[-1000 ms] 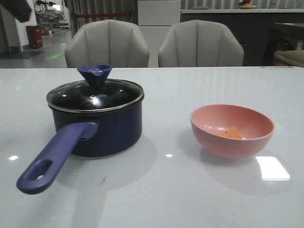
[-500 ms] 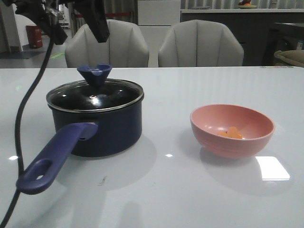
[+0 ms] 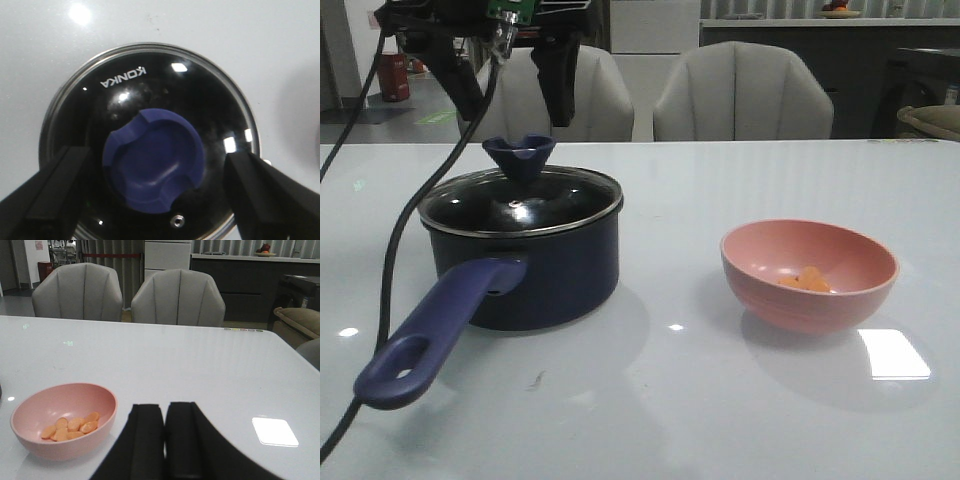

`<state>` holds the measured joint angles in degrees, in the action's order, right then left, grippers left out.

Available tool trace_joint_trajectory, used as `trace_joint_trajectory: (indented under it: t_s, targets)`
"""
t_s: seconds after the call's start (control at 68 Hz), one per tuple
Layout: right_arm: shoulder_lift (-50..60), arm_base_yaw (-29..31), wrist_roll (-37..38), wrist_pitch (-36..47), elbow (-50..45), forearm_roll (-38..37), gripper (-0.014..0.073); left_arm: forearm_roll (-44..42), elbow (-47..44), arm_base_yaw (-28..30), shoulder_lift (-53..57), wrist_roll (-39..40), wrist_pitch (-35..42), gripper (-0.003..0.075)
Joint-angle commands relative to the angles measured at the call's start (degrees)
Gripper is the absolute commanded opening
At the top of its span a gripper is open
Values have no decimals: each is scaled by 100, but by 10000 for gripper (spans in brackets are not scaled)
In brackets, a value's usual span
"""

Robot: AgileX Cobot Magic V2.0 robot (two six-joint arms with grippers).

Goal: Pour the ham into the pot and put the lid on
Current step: 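Lower the left gripper onto the purple lid knob and grasp it, then lift the glass lid off the pot with the left gripper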

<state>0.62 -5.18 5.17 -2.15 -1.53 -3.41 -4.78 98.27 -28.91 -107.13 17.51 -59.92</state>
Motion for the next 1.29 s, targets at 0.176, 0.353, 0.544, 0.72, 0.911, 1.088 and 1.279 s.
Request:
trace_joint_trajectory:
  t_s: [0.176, 0.353, 0.544, 0.72, 0.911, 1.088, 1.279]
  targets:
    - [109, 26, -15, 422, 29, -71, 166, -85, 494, -32, -157, 173, -141, 577]
    - [109, 26, -15, 422, 29, -71, 166, -82, 494, -32, -285, 341, -141, 577]
    - [109, 26, -15, 422, 29, -71, 166, -72, 494, -21, -394, 416, -141, 573]
    - [109, 26, -15, 422, 29, -71, 166, 38, 494, -21, -433, 416, -141, 502]
    - [109, 26, -15, 422, 29, -71, 166, 38, 660, -21, -433, 416, -167, 372]
    - [109, 26, -15, 422, 29, -71, 166, 38, 995, -21, -433, 416, -341, 370]
    - [109, 26, -15, 422, 29, -71, 166, -220, 1143, -21, -220, 416, -452, 370]
